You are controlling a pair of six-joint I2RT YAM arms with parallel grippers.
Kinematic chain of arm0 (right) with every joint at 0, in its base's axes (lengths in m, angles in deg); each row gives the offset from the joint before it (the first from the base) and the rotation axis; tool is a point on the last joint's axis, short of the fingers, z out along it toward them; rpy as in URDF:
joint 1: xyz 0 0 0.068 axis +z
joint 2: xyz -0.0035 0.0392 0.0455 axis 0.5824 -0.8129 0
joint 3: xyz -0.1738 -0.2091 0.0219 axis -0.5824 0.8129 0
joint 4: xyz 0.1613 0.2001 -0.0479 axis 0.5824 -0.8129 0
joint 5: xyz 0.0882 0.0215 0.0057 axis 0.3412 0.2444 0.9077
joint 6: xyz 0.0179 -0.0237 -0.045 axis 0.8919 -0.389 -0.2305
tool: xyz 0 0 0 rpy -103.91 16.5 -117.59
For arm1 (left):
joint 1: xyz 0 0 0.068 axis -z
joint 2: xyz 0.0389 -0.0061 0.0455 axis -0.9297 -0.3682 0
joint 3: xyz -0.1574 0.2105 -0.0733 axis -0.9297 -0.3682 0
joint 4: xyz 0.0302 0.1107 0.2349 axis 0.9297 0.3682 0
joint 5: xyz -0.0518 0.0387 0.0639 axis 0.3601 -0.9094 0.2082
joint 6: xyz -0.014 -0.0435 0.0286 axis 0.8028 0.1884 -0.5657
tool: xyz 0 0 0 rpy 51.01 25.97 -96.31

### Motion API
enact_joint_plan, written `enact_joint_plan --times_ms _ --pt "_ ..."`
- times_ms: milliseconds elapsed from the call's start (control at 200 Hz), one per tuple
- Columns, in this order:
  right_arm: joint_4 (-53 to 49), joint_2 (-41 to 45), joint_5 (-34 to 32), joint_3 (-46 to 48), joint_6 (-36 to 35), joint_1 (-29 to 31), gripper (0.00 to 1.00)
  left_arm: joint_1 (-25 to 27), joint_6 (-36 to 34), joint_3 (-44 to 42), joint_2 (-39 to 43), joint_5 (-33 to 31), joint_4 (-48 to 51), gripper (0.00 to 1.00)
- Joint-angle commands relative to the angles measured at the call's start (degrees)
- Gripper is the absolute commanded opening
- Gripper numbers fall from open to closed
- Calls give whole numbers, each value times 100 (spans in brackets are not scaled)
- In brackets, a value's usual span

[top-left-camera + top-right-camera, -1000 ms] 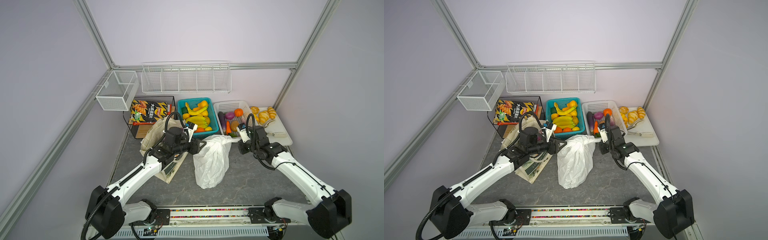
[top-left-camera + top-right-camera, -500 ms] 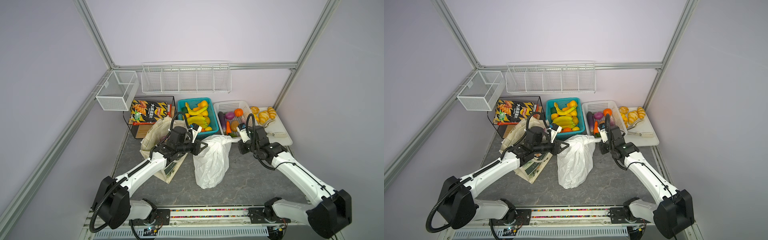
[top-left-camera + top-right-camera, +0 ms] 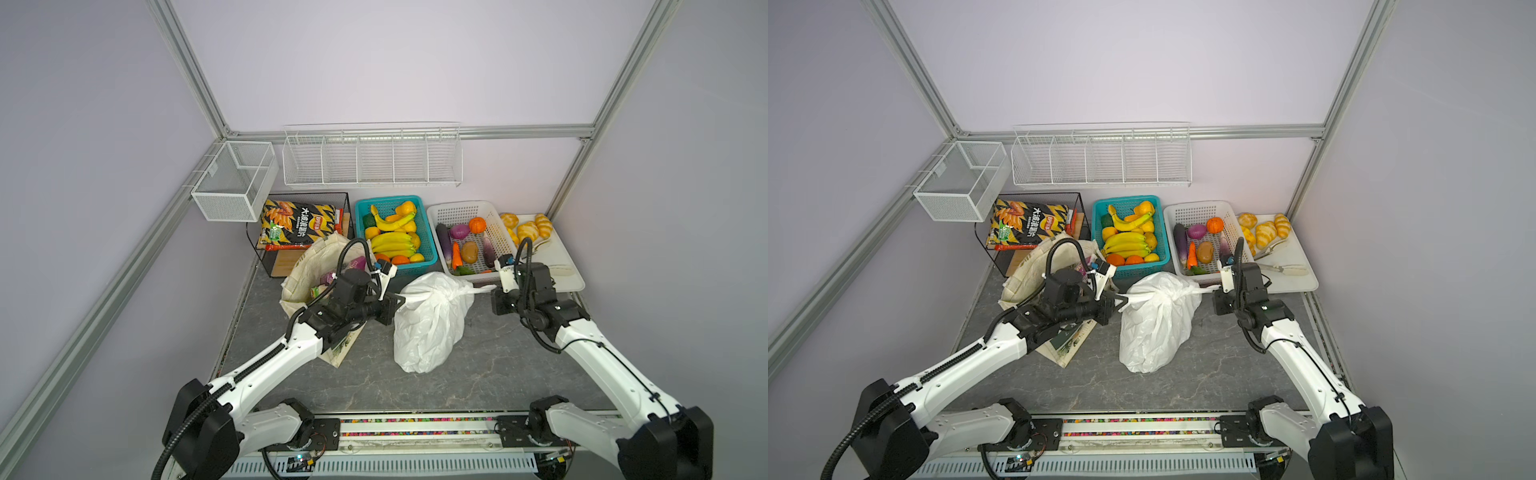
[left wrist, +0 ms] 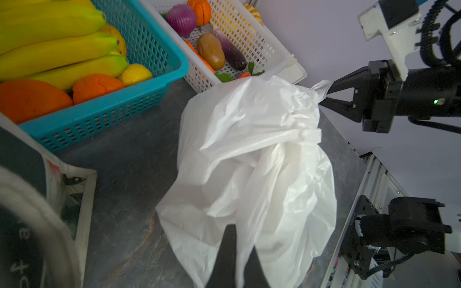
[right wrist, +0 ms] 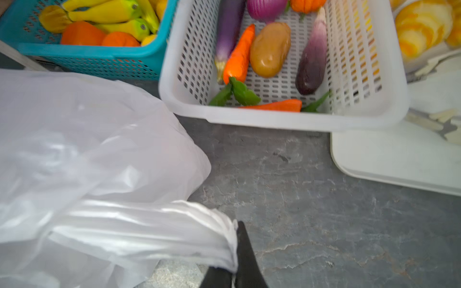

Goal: Place the mixed food into the grocery bags and tie them
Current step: 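Grasp the tied white bag's top with the left gripper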

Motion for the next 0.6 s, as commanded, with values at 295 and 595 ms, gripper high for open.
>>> enact_joint_plan --times_ms 295,595 --pt "254 -9 307 -32 58 126 44 195 -47 136 437 -356 -324 36" --pt "-136 829 -32 -535 38 321 92 1109 -929 1042 353 -2209 -362 76"
